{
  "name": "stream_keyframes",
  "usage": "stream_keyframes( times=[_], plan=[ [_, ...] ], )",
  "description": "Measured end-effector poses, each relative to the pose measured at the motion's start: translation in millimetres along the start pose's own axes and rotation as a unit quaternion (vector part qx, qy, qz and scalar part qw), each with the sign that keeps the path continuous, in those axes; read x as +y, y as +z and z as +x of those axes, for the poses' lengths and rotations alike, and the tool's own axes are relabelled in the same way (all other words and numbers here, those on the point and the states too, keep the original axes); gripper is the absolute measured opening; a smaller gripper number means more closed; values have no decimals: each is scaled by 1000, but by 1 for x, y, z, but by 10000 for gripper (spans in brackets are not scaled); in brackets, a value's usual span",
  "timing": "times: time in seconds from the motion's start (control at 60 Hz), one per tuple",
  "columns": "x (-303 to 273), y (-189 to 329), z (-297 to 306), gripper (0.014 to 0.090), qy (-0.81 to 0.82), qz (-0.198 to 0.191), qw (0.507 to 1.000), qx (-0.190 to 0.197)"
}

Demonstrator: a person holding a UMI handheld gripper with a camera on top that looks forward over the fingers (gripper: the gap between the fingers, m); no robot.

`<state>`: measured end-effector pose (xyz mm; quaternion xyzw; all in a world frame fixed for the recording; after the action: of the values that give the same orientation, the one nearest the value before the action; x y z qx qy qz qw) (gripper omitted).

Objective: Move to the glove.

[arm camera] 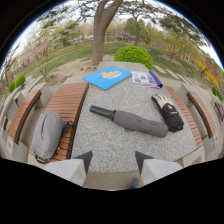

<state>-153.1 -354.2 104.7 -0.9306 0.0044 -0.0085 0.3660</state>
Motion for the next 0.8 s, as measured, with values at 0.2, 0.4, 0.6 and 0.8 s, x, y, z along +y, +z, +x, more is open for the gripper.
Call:
stream_keyframes(
  times=[0.2,0.4,0.6,0.8],
  plan=[
    [13,-6,65,846,10,0,1000,14],
    [27,-5,160,848,13,-10,999,41],
    [23,16,244,845,8,-20,999,48],
    [1,57,291,847,-3,-19,999,33]
  ],
)
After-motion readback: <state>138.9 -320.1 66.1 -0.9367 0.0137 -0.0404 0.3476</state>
